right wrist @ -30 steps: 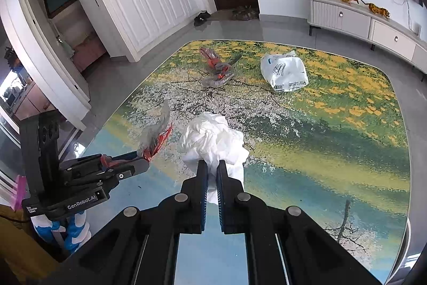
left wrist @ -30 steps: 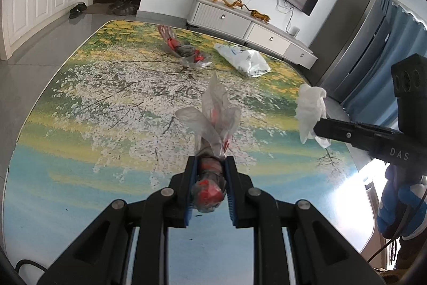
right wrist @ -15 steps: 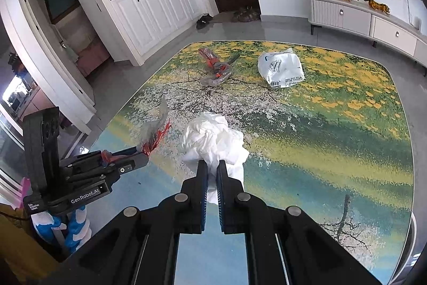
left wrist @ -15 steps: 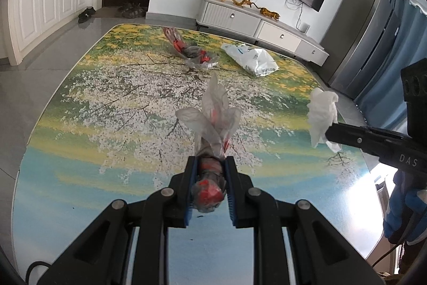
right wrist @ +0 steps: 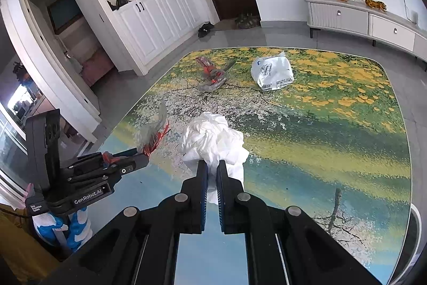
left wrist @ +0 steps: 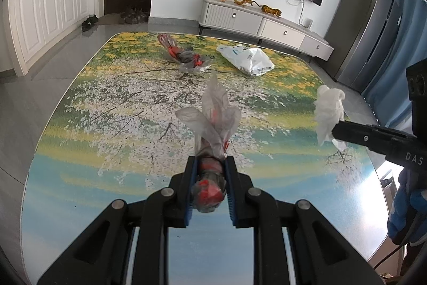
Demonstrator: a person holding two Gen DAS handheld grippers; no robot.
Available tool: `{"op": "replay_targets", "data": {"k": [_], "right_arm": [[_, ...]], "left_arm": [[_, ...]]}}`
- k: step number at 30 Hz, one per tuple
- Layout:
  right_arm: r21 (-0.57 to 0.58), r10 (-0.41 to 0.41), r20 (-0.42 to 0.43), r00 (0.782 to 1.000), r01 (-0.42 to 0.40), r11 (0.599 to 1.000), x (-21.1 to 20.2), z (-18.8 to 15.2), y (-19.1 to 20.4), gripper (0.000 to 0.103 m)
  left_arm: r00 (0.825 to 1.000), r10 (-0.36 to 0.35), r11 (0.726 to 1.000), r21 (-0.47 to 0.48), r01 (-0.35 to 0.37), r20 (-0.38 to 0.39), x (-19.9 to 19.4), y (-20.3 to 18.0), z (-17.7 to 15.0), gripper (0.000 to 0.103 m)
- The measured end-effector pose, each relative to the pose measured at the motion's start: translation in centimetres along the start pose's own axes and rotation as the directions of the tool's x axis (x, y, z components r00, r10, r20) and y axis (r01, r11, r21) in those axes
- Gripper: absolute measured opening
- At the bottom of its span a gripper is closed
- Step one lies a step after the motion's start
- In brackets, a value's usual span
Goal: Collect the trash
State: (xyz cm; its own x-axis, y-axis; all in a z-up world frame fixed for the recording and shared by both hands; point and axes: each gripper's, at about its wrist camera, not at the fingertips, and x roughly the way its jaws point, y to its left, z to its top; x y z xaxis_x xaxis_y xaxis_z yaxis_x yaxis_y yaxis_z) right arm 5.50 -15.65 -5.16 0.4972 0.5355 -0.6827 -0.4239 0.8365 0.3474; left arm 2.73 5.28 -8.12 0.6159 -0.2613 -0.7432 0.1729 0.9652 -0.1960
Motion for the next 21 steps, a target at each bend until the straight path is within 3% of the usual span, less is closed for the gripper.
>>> {"op": "replay_targets", "data": {"k": [21], "right_arm": [[0.054,0.013,0.137,0.990,-0.021,0.998,-6.0,-2.1,-3.6,0.007]], "left_arm": [[0.994,0.092,0.985,0.140,-0.100,0.066,-2.7,-6.2,1.5,0.019]]}}
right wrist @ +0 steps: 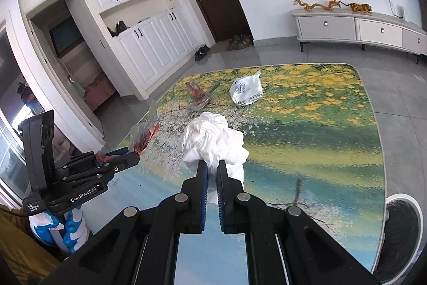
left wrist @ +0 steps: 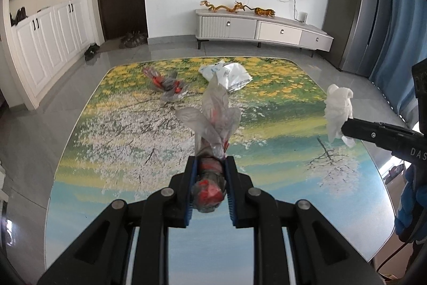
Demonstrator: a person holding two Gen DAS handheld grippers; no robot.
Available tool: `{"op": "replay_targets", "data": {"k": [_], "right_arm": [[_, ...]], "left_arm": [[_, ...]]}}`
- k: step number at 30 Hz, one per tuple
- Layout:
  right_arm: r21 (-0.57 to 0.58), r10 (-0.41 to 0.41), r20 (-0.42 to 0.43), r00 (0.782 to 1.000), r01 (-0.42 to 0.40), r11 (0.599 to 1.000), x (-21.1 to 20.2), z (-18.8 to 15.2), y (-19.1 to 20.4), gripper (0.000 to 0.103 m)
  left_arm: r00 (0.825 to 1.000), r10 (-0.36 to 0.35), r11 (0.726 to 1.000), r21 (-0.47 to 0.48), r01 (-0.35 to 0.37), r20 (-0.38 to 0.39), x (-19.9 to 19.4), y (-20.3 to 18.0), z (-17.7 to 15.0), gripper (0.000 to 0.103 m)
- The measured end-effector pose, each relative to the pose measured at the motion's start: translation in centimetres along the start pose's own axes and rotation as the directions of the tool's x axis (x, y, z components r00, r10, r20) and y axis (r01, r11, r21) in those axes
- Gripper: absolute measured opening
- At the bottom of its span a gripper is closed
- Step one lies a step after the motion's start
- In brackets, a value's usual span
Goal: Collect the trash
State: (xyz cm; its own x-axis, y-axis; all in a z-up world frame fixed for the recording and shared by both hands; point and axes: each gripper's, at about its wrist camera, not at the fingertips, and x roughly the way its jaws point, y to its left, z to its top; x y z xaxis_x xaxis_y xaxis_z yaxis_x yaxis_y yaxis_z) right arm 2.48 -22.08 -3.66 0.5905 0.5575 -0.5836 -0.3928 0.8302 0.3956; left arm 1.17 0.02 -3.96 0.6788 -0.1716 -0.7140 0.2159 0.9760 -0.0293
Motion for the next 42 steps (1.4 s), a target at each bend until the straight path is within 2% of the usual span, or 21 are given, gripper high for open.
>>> {"op": "replay_targets", "data": {"k": [9,18,31,42], "right_arm": [[0.046,-0.027,0.085,0.996,0.024,0.999,-3.9,-1.0,-2.8,0.007],[0.127,-0.096,0.166,0.981,0.076,0.989,-8.8,-2.8,-6.8,0.007],[0.320,-0.250,0.213,0.944,0.174,0.931,-15.0,-7.7,-14.6,0.007],[0.454,-0.307,0.166,0.937,0.204,0.867,-15.3,-11.6,-20.3,0.007]], "left_arm": [[1.000,0.001,0.996,0.092,-0.003,0.018,-0.7,-3.9,1.2,0.019],[0.999,-0.041,0.977,0.210,0.038,0.009,-0.2,-9.8,2.3,0.019],[0.991,-0.123,0.918,0.373,0.136,-0.058,2.7,-19.0,2.7,0.019],[0.973,-0.180,0.862,0.453,0.226,-0.143,6.7,-26.4,3.1,0.019]]}}
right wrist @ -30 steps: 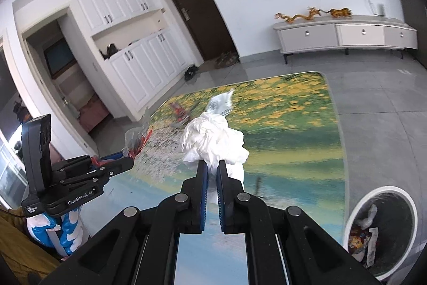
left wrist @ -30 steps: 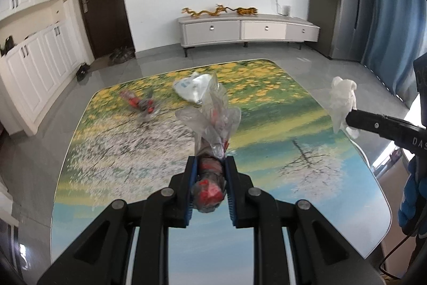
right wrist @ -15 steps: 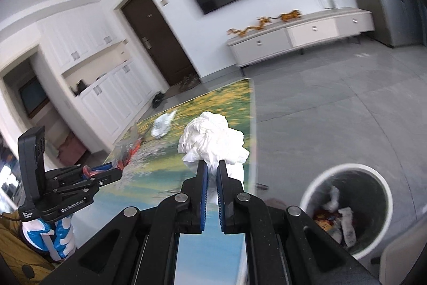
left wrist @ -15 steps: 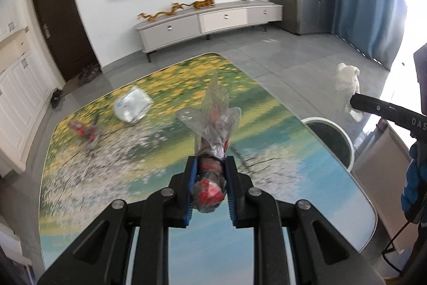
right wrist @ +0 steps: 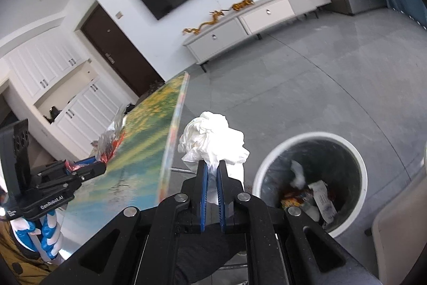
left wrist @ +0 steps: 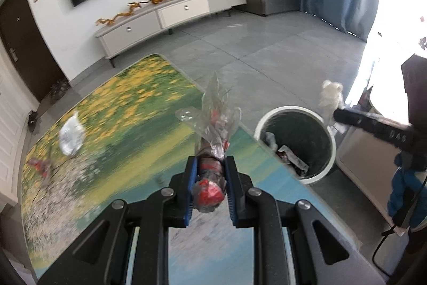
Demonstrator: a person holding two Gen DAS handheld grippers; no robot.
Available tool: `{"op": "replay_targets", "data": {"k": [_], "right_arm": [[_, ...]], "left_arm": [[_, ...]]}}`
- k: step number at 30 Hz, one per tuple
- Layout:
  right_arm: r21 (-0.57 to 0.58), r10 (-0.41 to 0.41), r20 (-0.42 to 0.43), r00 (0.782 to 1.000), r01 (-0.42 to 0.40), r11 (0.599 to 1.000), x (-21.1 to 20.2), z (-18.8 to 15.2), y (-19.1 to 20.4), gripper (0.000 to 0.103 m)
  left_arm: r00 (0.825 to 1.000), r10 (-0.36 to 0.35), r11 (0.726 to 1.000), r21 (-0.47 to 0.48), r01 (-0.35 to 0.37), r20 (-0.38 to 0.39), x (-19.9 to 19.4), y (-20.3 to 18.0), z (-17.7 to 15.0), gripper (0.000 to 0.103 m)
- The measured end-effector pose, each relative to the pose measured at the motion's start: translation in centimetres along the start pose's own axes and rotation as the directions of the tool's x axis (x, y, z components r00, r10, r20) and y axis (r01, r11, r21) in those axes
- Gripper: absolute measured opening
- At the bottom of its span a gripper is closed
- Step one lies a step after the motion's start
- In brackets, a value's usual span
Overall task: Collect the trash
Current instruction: 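Carry both items over the white bin and open both tools, then move both open tools back toward the last bags on the table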
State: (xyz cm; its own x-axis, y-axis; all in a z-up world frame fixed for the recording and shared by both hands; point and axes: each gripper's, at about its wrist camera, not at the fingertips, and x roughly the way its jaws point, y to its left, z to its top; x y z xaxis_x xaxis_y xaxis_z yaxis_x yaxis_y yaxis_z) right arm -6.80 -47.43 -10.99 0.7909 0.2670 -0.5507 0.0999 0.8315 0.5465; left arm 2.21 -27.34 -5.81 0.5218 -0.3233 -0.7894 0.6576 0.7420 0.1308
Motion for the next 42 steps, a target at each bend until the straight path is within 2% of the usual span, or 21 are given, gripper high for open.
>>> {"op": "replay_targets", "data": {"k": [3,9,15,21,22,24,25,27,32,37,42], "right_arm": [[0.032,-0.019,-0.009,1.000,0.019,0.999,0.4,-0.2,-1.6,0.008],[0.082,-0.069,-0.031,0.997,0.071,0.994,1.1,-0.7,-4.8,0.009],[0.115,-0.133,-0.068,0.989,0.140,0.983,2.4,-0.8,-7.8,0.010],[0.112,-0.191,-0.107,0.976,0.203,0.973,4.2,-0.4,-9.8,0.010],[0.110,-0.204,-0.115,0.972,0.216,0.970,4.5,-0.4,-10.0,0.010],[0.112,-0.232,-0.132,0.964,0.247,0.962,5.0,-0.5,-10.6,0.023],[0.114,-0.238,-0.134,0.962,0.254,0.961,5.0,-0.6,-10.6,0.027],[0.117,-0.251,-0.136,0.958,0.267,0.957,4.9,-0.9,-10.8,0.036],[0.137,-0.270,-0.123,0.955,0.285,0.948,3.6,-1.1,-10.8,0.040],[0.134,-0.282,-0.094,0.955,0.293,0.947,2.1,-0.4,-9.8,0.043],[0.103,-0.273,-0.038,0.961,0.275,0.956,0.2,0.7,-6.9,0.047]], "left_arm": [[1.000,-0.023,0.999,0.037,0.023,-0.005,1.4,-1.7,1.3,0.019],[0.989,-0.126,0.990,0.058,0.130,-0.077,5.9,-5.0,4.6,0.019],[0.961,-0.234,0.970,0.035,0.241,-0.148,10.0,-8.3,7.1,0.021],[0.934,-0.315,0.949,-0.036,0.313,-0.170,12.8,-9.6,8.8,0.021],[0.928,-0.333,0.943,-0.050,0.329,-0.167,13.0,-9.7,9.1,0.023],[0.918,-0.358,0.934,-0.072,0.351,-0.168,13.3,-9.6,9.4,0.037],[0.915,-0.371,0.929,-0.084,0.362,-0.161,13.2,-9.5,9.5,0.047],[0.914,-0.379,0.925,-0.085,0.370,-0.144,12.9,-9.4,9.5,0.051],[0.916,-0.382,0.923,-0.105,0.371,-0.124,11.8,-8.0,9.5,0.051],[0.933,-0.353,0.932,-0.120,0.342,-0.078,10.1,-6.4,9.7,0.051],[0.951,-0.308,0.943,-0.139,0.303,-0.014,6.9,-3.6,9.2,0.051]]}}
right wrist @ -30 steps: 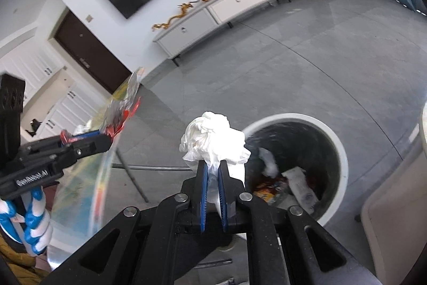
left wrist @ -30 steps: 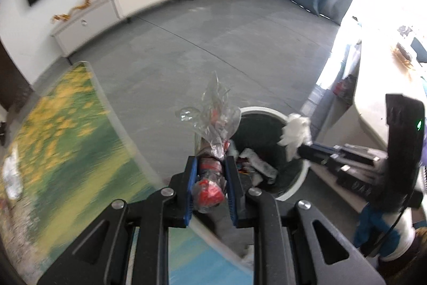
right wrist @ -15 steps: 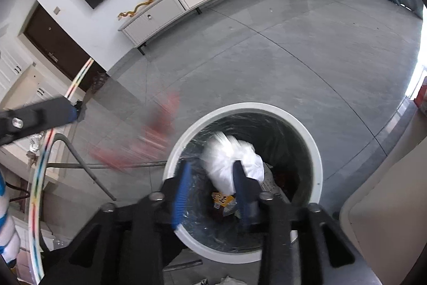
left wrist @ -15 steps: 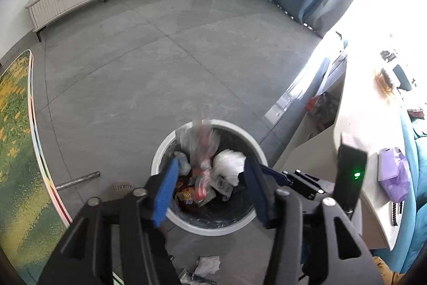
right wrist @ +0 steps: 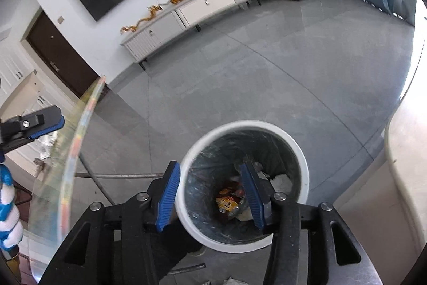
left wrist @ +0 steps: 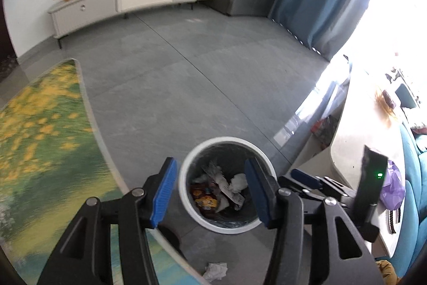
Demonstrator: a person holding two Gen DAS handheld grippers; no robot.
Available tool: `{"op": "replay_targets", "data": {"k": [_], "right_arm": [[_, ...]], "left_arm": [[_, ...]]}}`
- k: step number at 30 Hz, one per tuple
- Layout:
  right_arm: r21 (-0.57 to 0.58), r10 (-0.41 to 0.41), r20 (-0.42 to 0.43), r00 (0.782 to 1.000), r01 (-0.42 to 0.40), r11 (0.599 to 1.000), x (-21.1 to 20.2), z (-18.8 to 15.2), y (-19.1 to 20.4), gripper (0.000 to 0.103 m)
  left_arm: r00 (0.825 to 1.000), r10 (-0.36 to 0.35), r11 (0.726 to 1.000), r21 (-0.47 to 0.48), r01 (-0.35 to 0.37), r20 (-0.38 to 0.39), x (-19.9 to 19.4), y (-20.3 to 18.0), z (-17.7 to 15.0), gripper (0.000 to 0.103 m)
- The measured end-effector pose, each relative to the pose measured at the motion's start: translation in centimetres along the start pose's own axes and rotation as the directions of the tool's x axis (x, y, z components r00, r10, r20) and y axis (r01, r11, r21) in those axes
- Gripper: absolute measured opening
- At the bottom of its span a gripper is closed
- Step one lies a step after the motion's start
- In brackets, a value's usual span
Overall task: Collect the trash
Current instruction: 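Move both open tools back toward the last bags on the table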
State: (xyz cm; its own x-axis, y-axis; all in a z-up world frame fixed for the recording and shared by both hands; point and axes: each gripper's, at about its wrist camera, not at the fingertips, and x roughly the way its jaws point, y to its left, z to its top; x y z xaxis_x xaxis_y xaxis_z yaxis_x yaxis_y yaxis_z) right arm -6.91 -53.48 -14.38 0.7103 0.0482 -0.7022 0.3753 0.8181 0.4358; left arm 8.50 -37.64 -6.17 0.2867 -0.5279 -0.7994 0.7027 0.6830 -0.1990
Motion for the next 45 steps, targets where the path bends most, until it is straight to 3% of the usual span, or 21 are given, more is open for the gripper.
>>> {"op": "replay_targets", "data": {"k": [4,10,14,19,24,27,35,45], "right_arm": [[-0.062,0.036,0.052,0.998,-0.033,0.998,-2.6,1.0,3.5,0.048],[-0.165,0.097,0.126,0.987,-0.076,0.983,-6.1,2.4,9.1,0.059],[-0.245,0.137,0.146,0.980,-0.098,0.965,-7.6,2.9,13.8,0.065],[-0.319,0.179,0.149,0.973,-0.124,0.940,-8.5,2.5,18.5,0.072],[-0.378,0.209,0.126,0.970,-0.148,0.914,-8.0,1.5,23.2,0.075],[-0.408,0.221,0.099,0.970,-0.163,0.898,-7.2,0.8,25.7,0.076],[-0.484,0.227,0.022,0.974,-0.189,0.854,-4.8,-1.9,30.8,0.076],[-0.519,0.211,-0.027,0.977,-0.194,0.832,-2.9,-3.3,33.5,0.076]], "left_arm": [[0.994,0.058,0.998,-0.019,-0.057,0.088,-4.2,2.2,-0.7,0.051],[0.956,0.203,0.979,-0.061,-0.194,0.214,-11.5,6.3,-2.8,0.051],[0.935,0.289,0.956,-0.112,-0.271,0.208,-14.8,9.1,-4.7,0.061],[0.875,0.411,0.910,-0.168,-0.379,0.255,-19.5,12.1,-8.5,0.061],[0.833,0.492,0.867,-0.235,-0.440,0.254,-22.8,14.9,-11.7,0.061],[0.828,0.502,0.856,-0.274,-0.437,0.248,-24.5,16.4,-13.5,0.061],[0.794,0.564,0.808,-0.353,-0.472,0.229,-26.9,19.3,-17.9,0.061],[0.785,0.581,0.784,-0.407,-0.470,0.213,-27.8,22.0,-20.0,0.061]]}}
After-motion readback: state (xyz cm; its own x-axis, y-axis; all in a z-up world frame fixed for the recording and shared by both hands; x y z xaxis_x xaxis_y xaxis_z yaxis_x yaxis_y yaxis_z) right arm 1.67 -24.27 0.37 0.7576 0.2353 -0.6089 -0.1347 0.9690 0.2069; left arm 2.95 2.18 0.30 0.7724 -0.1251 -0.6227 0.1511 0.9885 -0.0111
